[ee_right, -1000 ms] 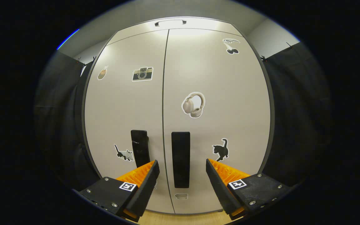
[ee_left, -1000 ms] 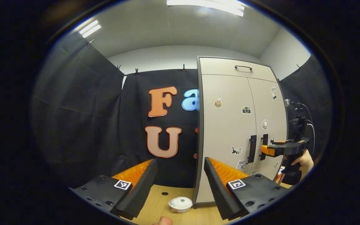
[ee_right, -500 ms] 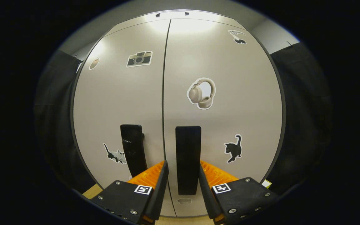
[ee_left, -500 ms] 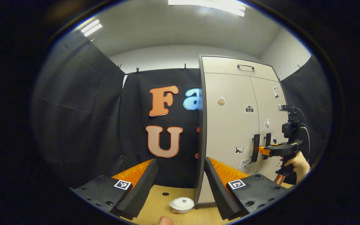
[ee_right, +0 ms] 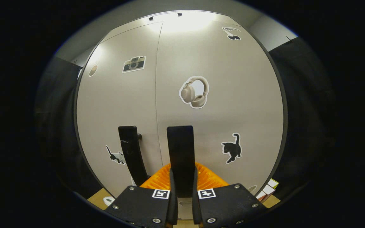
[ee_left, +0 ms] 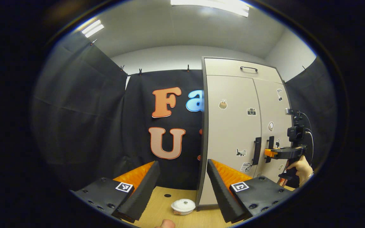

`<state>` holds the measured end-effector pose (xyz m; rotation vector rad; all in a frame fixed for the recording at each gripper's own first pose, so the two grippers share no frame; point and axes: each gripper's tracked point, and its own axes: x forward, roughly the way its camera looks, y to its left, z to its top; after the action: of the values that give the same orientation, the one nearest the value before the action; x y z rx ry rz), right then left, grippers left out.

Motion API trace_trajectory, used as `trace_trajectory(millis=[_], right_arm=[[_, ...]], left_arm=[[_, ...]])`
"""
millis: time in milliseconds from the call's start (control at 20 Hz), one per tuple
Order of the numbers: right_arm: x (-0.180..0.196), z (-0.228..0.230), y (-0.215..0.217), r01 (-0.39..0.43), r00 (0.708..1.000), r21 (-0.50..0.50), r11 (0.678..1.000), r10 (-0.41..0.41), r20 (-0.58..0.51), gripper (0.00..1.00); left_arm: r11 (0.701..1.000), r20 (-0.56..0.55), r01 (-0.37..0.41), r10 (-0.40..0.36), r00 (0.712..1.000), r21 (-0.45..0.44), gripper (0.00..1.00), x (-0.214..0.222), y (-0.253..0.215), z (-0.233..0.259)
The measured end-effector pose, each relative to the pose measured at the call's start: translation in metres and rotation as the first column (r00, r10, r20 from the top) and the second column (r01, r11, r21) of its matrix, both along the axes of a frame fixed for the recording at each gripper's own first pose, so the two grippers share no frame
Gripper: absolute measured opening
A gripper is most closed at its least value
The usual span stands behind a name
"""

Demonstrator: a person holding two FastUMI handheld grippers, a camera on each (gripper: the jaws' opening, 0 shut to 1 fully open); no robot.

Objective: Open the right door of the double-door shoe cabinet with the right hand, and open the left door with the left hand.

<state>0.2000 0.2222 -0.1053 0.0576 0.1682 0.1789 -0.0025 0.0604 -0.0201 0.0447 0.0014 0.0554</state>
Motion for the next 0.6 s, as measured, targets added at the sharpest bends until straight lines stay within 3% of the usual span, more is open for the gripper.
trace_trajectory(millis=[300, 600], right_arm=[[-0.02, 0.005, -0.005, -0.072, 0.997, 0.041, 0.997, 0.072, -0.014, 0.06], [-0.041, 0.012, -0.02, -0.089, 0.996, 0.02, 0.996, 0.089, 0.0, 0.06]], left_arm=[[1.0, 0.02, -0.006, 0.006, 1.0, -0.002, 0.95, -0.027, -0.013, 0.017], [1.0, -0.001, 0.004, -0.004, 1.0, -0.015, 0.96, -0.048, -0.032, 0.016]])
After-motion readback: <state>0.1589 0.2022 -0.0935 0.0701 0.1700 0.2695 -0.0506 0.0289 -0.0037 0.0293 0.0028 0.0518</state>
